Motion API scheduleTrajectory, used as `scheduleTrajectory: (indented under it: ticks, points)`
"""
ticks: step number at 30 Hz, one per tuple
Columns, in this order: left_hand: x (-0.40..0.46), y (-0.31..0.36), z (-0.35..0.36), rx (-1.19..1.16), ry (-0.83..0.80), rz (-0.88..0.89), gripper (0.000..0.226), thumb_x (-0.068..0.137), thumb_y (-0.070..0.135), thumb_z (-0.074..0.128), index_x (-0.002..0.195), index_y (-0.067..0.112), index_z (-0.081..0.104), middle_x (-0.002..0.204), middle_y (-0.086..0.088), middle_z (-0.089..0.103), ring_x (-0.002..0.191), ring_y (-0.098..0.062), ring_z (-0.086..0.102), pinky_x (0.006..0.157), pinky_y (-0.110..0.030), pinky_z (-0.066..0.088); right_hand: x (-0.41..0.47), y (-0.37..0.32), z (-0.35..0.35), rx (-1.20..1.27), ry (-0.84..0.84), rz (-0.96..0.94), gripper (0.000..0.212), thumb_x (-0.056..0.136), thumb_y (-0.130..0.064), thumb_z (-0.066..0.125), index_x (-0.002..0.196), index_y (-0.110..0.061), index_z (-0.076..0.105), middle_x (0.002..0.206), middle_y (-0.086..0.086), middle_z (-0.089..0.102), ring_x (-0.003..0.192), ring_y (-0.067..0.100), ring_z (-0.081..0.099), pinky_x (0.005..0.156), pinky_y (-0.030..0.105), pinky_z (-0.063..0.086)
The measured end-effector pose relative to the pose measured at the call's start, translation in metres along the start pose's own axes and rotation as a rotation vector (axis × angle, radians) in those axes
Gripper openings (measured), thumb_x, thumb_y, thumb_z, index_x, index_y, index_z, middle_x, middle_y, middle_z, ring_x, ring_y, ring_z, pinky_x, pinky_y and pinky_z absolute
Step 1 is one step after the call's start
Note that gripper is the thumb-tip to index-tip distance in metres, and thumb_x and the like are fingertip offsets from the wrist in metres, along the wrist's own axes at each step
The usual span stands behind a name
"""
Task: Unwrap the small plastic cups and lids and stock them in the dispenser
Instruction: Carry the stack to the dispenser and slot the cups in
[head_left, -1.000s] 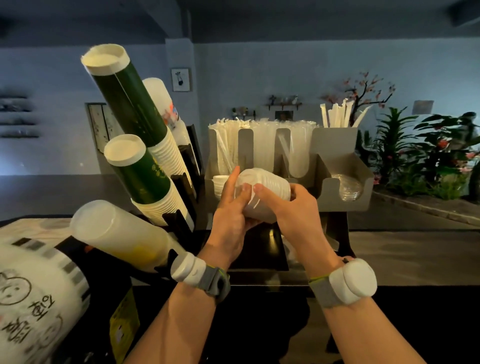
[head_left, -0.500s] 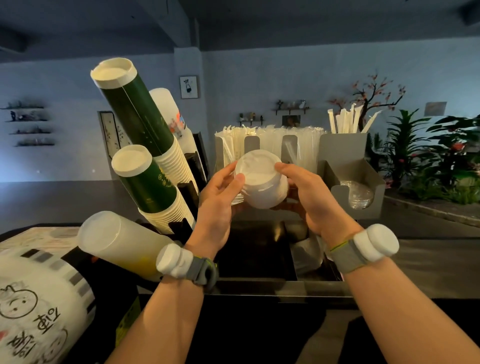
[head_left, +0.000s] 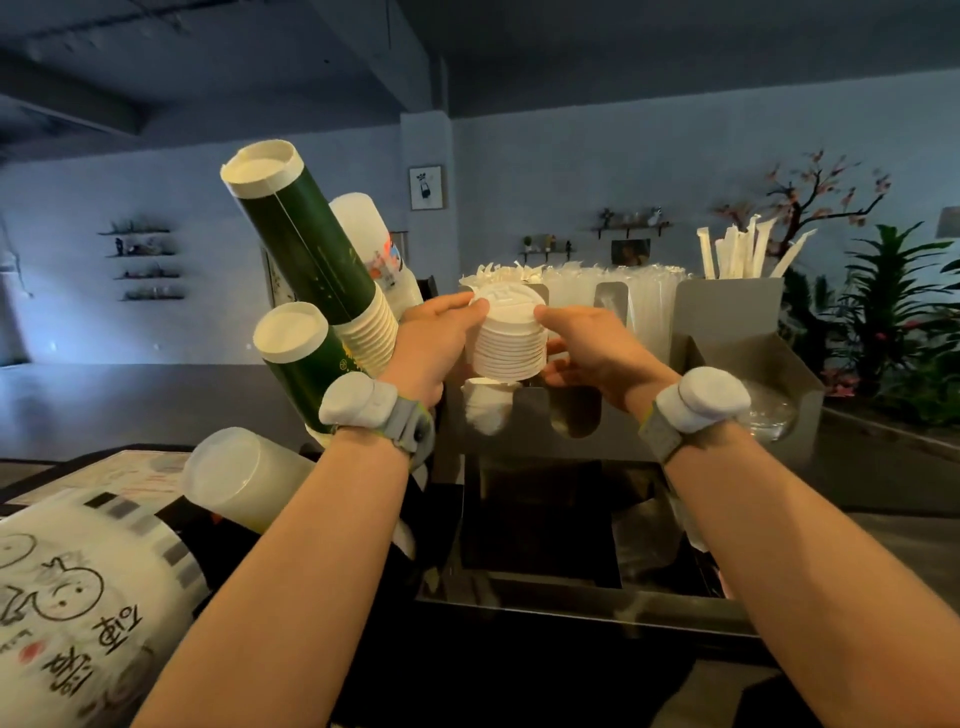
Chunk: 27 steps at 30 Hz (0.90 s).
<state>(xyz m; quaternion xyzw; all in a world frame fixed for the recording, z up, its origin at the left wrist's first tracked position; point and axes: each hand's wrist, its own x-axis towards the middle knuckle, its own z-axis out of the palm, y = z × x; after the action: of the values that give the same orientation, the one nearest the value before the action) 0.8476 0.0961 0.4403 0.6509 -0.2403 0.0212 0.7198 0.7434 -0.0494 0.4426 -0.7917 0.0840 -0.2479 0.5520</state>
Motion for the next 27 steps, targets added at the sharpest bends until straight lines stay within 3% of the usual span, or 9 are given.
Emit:
scheduleTrajectory:
  ticks: [2,6,9,13,15,18,22,25,27]
  points:
    - [0.008,0.0,-0.001,0.003,0.017,-0.007,0.058,0.066,0.047,0.076,0.12,0.025,0.073,0.126,-0.002,0.071,0.119,-0.03,0.065,0.1,-0.053,0.054,0.006,-0.004,0.002,-0.105,-0.008,-0.05,0.033,0.102,-0.04,0.047,0.117,-0.013,0.059,0.105,0.011,0.069,0.089,0.03,0.072,0.083,0.039,0.062]
    - [0.013,0.0,0.0,0.027,0.013,-0.035,0.046,0.08,0.039,0.073,0.124,0.025,0.071,0.127,-0.002,0.069,0.116,-0.031,0.064,0.091,-0.051,0.059,0.014,-0.009,0.005,-0.37,-0.044,-0.158,0.033,0.105,-0.032,0.041,0.119,-0.007,0.058,0.105,0.013,0.068,0.089,0.032,0.071,0.083,0.045,0.062]
    - [0.019,0.001,0.003,0.05,0.012,-0.036,0.043,0.088,0.033,0.07,0.13,0.023,0.067,0.128,-0.004,0.068,0.114,-0.031,0.064,0.085,-0.049,0.062,0.026,-0.01,0.004,-0.334,-0.05,-0.116,0.041,0.103,-0.03,0.041,0.12,0.003,0.058,0.098,0.018,0.067,0.08,0.035,0.068,0.082,0.05,0.059]
    - [0.022,0.002,0.006,0.116,0.009,-0.055,0.045,0.088,0.034,0.07,0.132,0.024,0.065,0.128,-0.004,0.067,0.113,-0.032,0.064,0.083,-0.049,0.063,0.035,-0.008,0.005,-0.371,-0.101,-0.148,0.046,0.1,-0.05,0.048,0.122,-0.01,0.054,0.111,0.01,0.067,0.095,0.029,0.069,0.074,0.035,0.062]
    - [0.023,0.0,0.005,0.114,0.029,-0.065,0.048,0.083,0.037,0.071,0.129,0.026,0.067,0.126,-0.004,0.067,0.111,-0.033,0.065,0.082,-0.05,0.063,0.038,-0.007,0.008,-0.408,-0.147,-0.192,0.068,0.083,-0.065,0.062,0.13,-0.017,0.049,0.114,0.003,0.066,0.097,0.022,0.068,0.066,0.028,0.059]
    - [0.025,-0.004,0.003,0.058,0.057,-0.1,0.04,0.087,0.034,0.07,0.126,0.024,0.069,0.119,-0.005,0.071,0.107,-0.032,0.067,0.08,-0.048,0.063,0.048,0.0,0.01,-0.485,-0.149,-0.225,0.097,0.062,-0.066,0.079,0.138,-0.021,0.04,0.124,-0.002,0.06,0.11,0.02,0.062,0.087,0.036,0.058]
    - [0.025,-0.008,0.001,0.025,0.055,-0.133,0.029,0.091,0.028,0.069,0.119,0.021,0.071,0.112,-0.006,0.073,0.104,-0.032,0.07,0.073,-0.044,0.063,0.048,0.002,0.014,-0.659,-0.168,-0.311,0.089,0.074,-0.041,0.085,0.144,-0.021,0.032,0.134,0.004,0.056,0.12,0.026,0.057,0.101,0.039,0.049]
    - [0.026,-0.009,0.0,0.039,0.047,-0.137,0.031,0.092,0.03,0.068,0.12,0.018,0.071,0.113,-0.007,0.074,0.103,-0.032,0.07,0.074,-0.046,0.064,0.049,0.005,0.015,-0.756,-0.177,-0.4,0.097,0.078,-0.034,0.083,0.153,-0.023,0.023,0.141,0.007,0.055,0.124,0.029,0.056,0.103,0.038,0.045]
    - [0.026,-0.009,-0.001,0.046,0.039,-0.147,0.016,0.093,0.028,0.066,0.106,0.021,0.073,0.109,-0.008,0.075,0.101,-0.031,0.071,0.075,-0.046,0.064,0.051,0.008,0.015,-0.796,-0.181,-0.414,0.099,0.078,-0.035,0.083,0.154,-0.025,0.021,0.14,0.008,0.057,0.124,0.03,0.057,0.103,0.039,0.048]
